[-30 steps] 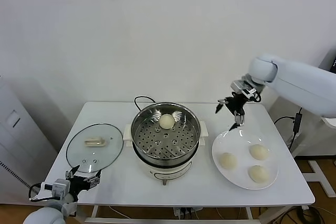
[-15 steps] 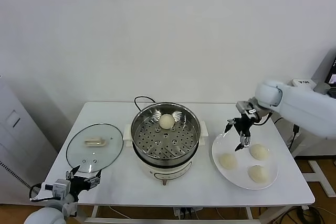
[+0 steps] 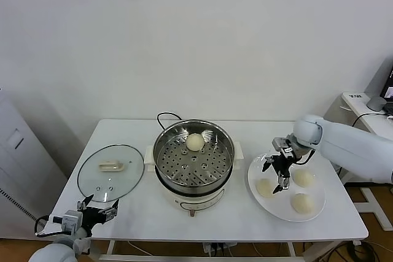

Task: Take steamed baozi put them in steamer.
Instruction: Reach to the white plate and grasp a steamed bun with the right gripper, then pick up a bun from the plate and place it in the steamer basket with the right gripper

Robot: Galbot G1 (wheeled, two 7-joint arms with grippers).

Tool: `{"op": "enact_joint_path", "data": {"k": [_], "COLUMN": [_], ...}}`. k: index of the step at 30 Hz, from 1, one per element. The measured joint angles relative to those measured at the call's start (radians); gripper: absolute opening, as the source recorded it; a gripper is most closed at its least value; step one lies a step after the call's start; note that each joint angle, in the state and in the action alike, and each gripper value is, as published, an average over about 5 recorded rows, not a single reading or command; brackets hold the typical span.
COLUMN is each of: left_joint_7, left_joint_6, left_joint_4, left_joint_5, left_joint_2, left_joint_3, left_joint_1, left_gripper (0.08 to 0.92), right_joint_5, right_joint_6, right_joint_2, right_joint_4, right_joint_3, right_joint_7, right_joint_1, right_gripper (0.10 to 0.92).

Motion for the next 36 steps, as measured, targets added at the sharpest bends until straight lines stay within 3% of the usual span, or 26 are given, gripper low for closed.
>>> {"op": "enact_joint_path", "data": {"k": [8,19,27,36], "left_joint_7": [0.000,-0.001,-0.003,-0.006], "left_joint_6": [0.000,0.000,0.006,0.010], "left_joint_4": [0.000,-0.008,-0.013,-0.019], "left_joint_5": [0.001,0.003,0.009,0.010], "left_joint_2": [0.000,-0.001,-0.007,-0.003], "left_joint_3": [0.003,0.003,0.004,0.002], "left_joint_1": [0.003,0.009,0.009,0.009], "left_gripper": [0.823,0.823,0.823,0.823], "right_joint_5": [-0.044,-0.065,-0.037,0.086], "right_joint_6": [-0.002,-0.006,-0.014,-0.042], "right_joint_2": [0.017,0.002,-0.029,-0.062], "right_joint_4": [-0.030,-0.029,0.000,0.085], "right_joint_3": [0.050,0.090,0.065,-0.087], "right_joint_7": [0.023,0.033,0.020,-0.020], "right_joint_1": [-0.063,-0.092,-0.044,0.214], "right_gripper": [0.756,0.494,0.475,0.475]}}
